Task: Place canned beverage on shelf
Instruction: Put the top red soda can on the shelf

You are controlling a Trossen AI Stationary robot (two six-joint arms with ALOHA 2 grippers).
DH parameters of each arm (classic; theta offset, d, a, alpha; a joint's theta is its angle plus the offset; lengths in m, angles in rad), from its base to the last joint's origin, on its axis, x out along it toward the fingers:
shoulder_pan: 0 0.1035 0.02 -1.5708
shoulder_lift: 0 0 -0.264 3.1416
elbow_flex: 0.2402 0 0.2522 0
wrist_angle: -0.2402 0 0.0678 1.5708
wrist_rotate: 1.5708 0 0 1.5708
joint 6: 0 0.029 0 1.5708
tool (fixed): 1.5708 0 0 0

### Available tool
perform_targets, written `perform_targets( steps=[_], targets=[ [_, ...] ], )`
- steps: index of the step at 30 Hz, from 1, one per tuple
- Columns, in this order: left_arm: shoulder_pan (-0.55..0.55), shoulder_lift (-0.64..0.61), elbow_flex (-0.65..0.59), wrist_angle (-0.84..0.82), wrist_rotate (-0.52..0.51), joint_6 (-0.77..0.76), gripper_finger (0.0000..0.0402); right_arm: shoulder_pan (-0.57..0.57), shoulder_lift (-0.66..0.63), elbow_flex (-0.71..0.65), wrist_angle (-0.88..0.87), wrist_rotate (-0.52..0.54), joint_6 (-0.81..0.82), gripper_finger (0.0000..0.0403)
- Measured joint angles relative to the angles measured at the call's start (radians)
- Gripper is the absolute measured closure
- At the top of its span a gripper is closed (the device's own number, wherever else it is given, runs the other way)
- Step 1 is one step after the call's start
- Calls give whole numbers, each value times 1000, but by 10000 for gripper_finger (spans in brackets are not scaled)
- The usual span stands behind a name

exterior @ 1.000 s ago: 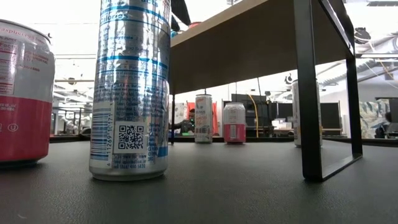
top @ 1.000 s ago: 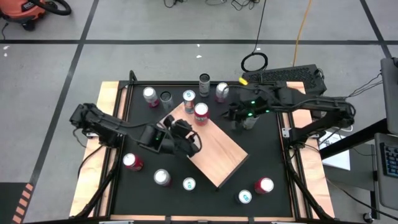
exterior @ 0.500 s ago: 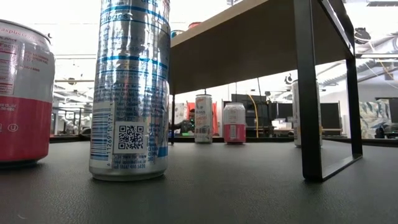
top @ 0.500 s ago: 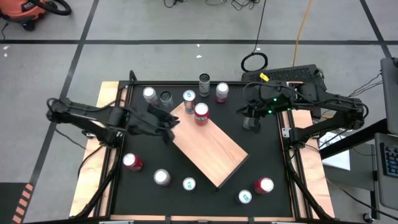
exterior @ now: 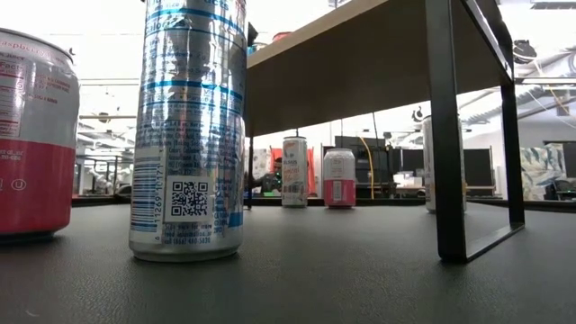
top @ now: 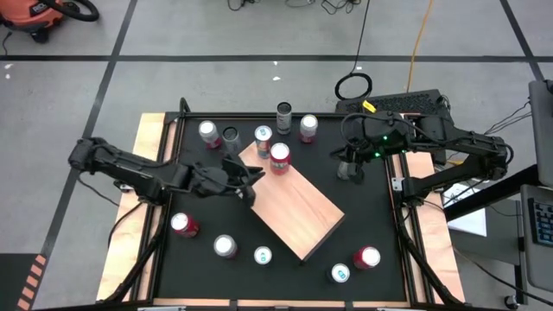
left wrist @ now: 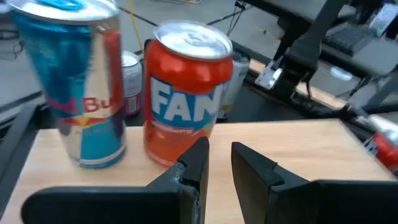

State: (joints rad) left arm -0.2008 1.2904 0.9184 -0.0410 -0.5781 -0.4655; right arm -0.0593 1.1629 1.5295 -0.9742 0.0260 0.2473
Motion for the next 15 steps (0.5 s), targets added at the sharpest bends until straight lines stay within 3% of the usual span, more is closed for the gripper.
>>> perform_targets(
  steps=[5,15],
  targets=[
    [5,59,1,79,-29,2,332,-5,0,0,12,2,-5,403],
    [21,83,1,87,-66,4,332,-7,0,0,16,4,-1,403]
  ],
)
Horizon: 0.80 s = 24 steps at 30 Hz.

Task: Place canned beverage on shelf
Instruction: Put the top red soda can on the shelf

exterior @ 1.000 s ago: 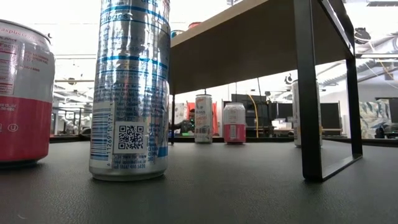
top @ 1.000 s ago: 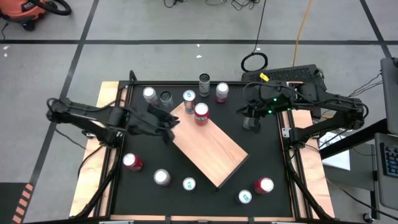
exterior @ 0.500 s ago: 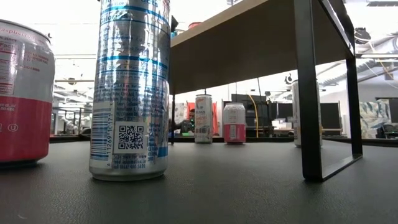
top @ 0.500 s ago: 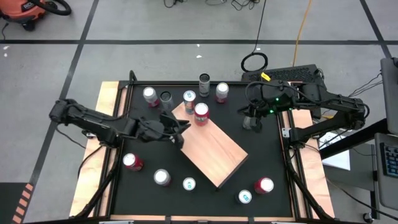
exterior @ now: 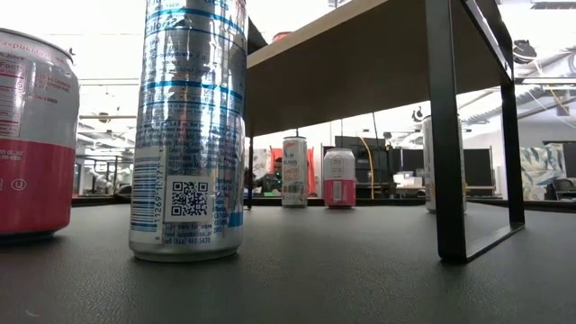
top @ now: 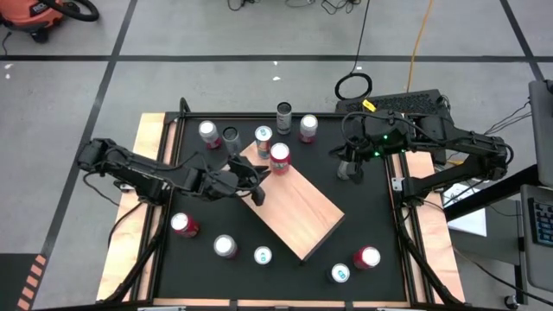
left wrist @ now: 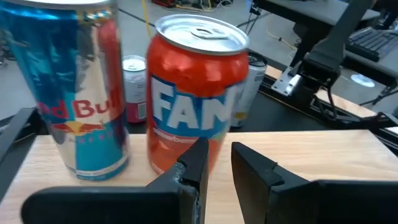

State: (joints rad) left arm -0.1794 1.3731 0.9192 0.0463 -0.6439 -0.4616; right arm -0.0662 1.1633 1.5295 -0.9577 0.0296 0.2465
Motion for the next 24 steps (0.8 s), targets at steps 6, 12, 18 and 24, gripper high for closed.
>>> perform_targets(
  steps=[6,12,18,24],
  targets=[
    [35,0,0,0,10,0,332,0,0,0,0,0,0,403],
    [55,0,0,-1,35,-1,332,0,0,0,0,0,3,403],
    [55,0,0,-1,49,-1,332,0,0,0,0,0,3,403],
    [56,5,0,0,44,-1,332,0,0,0,1,0,3,403]
  ],
)
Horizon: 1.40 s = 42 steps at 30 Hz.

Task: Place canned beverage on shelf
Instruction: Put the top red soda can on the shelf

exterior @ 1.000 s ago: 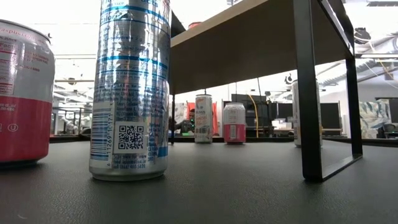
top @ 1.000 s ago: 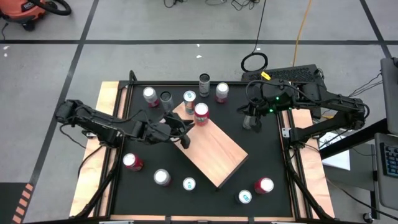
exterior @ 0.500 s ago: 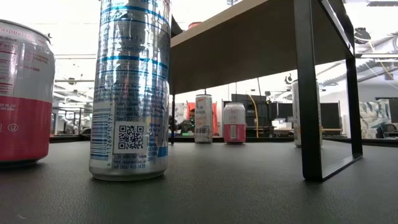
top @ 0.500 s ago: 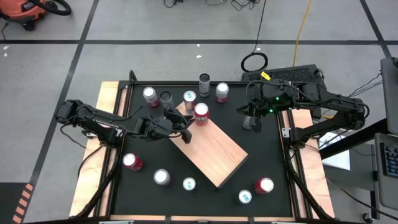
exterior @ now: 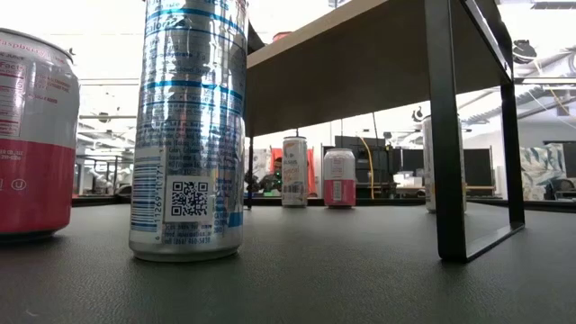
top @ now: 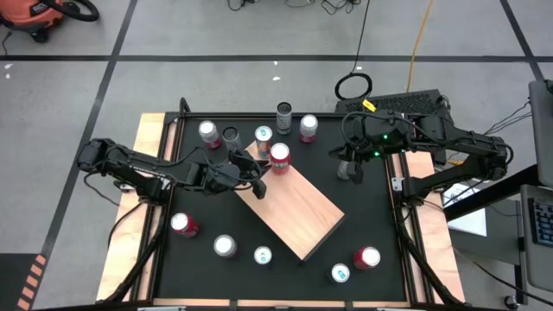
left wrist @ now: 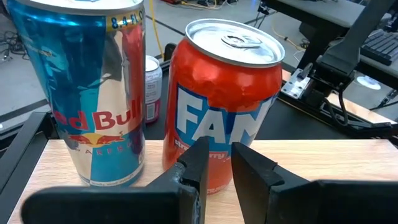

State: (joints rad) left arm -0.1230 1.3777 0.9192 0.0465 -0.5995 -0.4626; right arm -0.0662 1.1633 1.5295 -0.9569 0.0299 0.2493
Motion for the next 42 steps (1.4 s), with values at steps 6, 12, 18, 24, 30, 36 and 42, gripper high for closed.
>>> perform_targets(
  steps=[6,12,18,24,30,36,42],
  targets=[
    [0,14,1,5,-3,-2,332,0,0,0,1,0,0,403],
    [0,16,1,2,-4,-2,332,0,0,0,1,0,0,403],
    [-1,18,0,0,-8,-2,332,0,0,0,1,0,0,403],
    [-1,18,0,0,-9,-1,332,0,0,0,1,0,0,403],
    [-1,18,0,0,-11,-1,332,0,0,0,1,0,0,403],
    [1,18,0,0,-34,-1,332,0,0,0,1,0,1,403],
    [15,18,0,1,-34,-1,332,0,0,0,1,0,1,403]
  ],
)
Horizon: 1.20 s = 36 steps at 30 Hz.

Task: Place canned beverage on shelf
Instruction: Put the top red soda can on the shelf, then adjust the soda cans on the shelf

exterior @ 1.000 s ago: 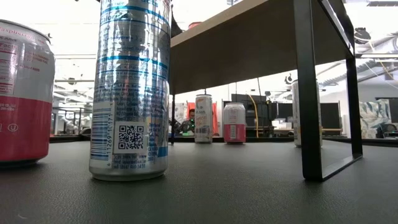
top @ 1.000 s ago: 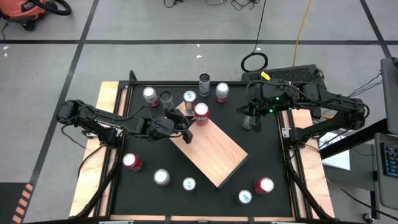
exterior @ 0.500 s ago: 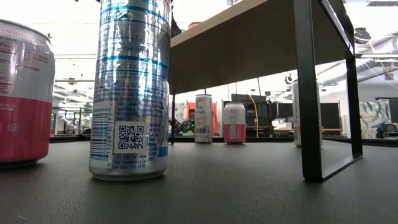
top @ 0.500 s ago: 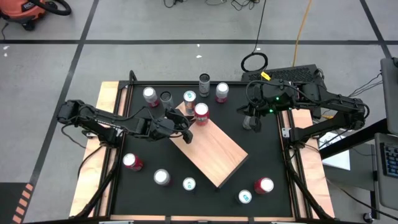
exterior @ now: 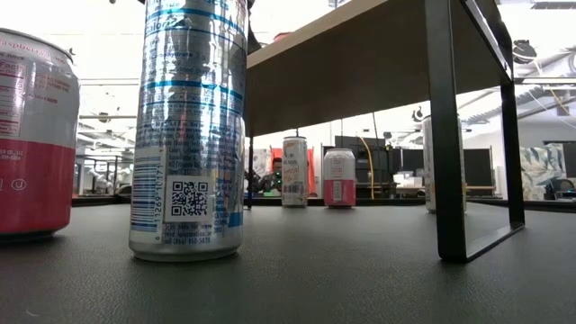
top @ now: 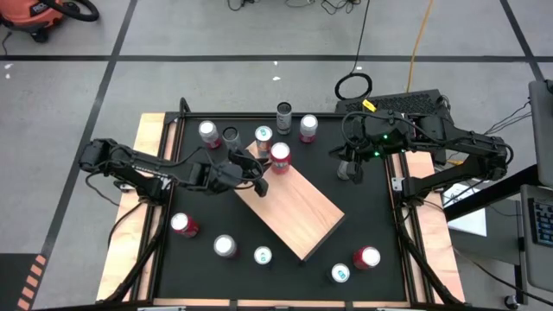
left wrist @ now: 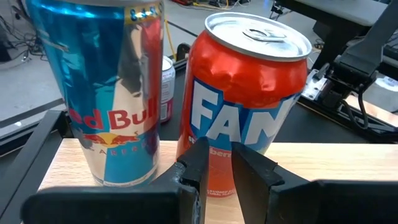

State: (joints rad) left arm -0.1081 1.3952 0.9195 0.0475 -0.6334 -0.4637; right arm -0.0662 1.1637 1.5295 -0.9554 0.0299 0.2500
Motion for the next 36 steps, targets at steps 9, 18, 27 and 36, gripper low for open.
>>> perform_targets(
  steps=[9,18,27,36],
  targets=[
    [6,0,0,1,4,0,332,0,0,0,0,0,0,403],
    [6,0,0,-1,34,-1,332,0,0,0,0,0,0,403],
    [6,0,0,21,35,0,332,0,0,0,8,0,0,403],
    [3,-99,35,-78,82,-49,332,-6,26,1,199,27,60,403]
  ],
)
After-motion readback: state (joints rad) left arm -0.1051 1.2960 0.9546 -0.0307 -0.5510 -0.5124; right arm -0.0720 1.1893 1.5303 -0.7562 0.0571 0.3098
